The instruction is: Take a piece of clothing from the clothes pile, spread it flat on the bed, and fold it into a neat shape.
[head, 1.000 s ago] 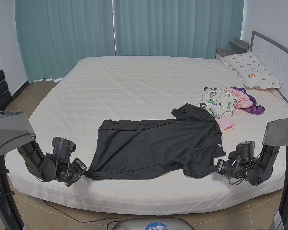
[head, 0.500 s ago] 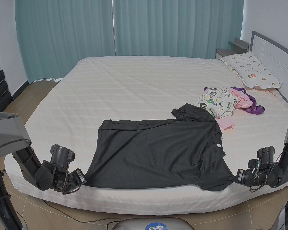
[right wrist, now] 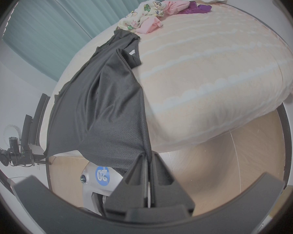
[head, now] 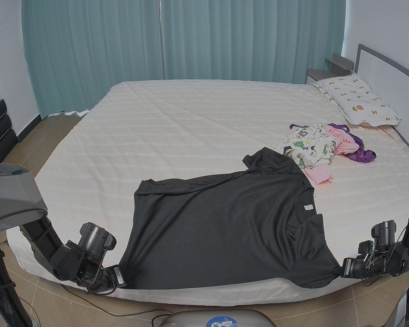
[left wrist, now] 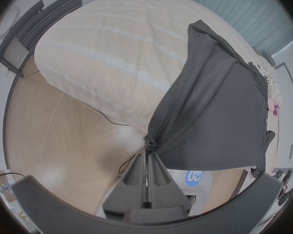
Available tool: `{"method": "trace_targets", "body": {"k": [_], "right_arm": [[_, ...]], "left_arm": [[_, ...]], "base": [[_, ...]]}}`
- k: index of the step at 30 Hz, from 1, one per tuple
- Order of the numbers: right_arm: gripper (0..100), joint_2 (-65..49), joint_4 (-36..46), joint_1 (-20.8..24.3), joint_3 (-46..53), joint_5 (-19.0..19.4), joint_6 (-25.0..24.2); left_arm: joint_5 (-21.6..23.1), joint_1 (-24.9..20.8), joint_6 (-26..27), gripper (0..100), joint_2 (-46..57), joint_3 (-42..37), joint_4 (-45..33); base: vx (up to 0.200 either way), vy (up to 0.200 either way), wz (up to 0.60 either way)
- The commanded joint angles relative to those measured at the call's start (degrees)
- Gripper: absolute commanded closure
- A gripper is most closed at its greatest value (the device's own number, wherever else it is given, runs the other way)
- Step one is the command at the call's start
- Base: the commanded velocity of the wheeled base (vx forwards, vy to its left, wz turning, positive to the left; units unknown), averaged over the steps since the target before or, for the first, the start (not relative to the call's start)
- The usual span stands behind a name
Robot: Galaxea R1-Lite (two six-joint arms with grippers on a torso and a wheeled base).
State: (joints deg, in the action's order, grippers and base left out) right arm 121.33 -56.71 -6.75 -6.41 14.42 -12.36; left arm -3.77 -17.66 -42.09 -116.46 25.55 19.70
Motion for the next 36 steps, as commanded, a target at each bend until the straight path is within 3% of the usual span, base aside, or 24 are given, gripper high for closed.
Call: {"method": "trace_targets", "body": {"k": [1,2,3,4,13,17,18,20,28,29,36], "right_arm": [[100,2.1,0.0,0.2,0.2,-0.2,0.1],[100,2.4,-0.2,0.2,0.1,-0.2,0.1],[0,2.8,-0.5,0.2,0.0,-0.2,0.1],[0,3.1,-0.8,0.2,-0.5,-0.1,-0.2],[0,-0.6,-5.3,-0.3,-2.1,0.5,-3.3],[0,0.1,-6.2,1.0,-6.8,0.5,-11.5],[0,0.1,-6.2,1.0,-6.8,0.5,-11.5],[0,3.3,-6.6,1.6,-10.8,0.5,-15.3],[0,10.8,-6.7,2.7,-18.5,0.4,-16.3],[100,11.6,-6.7,2.7,-19.3,0.4,-16.2],[100,14.4,-6.8,4.3,-21.6,0.3,-15.7]], "left_arm": [[0.0,-0.3,-0.1,100,-0.4,0.1,0.1],[0.1,-0.3,-0.3,100,-0.4,0.3,0.3],[0.3,-0.3,-0.4,100,-0.4,0.3,0.6],[0.7,-0.3,-0.6,0,-0.3,0.6,1.0],[0.7,1.0,-0.9,0,1.3,1.5,2.6],[0.5,2.2,-4.6,0,2.1,2.9,7.5],[0.5,2.2,-4.6,0,2.1,2.9,7.5],[0.4,2.7,-8.7,0,1.8,3.3,11.8],[0.9,5.5,-9.8,0,0.9,4.8,13.8],[0.9,5.6,-9.8,0,0.4,5.0,13.8],[0.8,5.8,-9.6,0,-1.4,5.3,14.0]], "base": [[0.000,0.000,0.00],[0.000,0.000,0.00],[0.000,0.000,0.00],[0.000,0.000,0.00],[0.000,0.000,0.00],[0.000,0.000,0.00],[0.000,0.000,0.00],[0.000,0.000,0.00],[0.000,0.000,0.00],[0.000,0.000,0.00],[0.000,0.000,0.00]]}}
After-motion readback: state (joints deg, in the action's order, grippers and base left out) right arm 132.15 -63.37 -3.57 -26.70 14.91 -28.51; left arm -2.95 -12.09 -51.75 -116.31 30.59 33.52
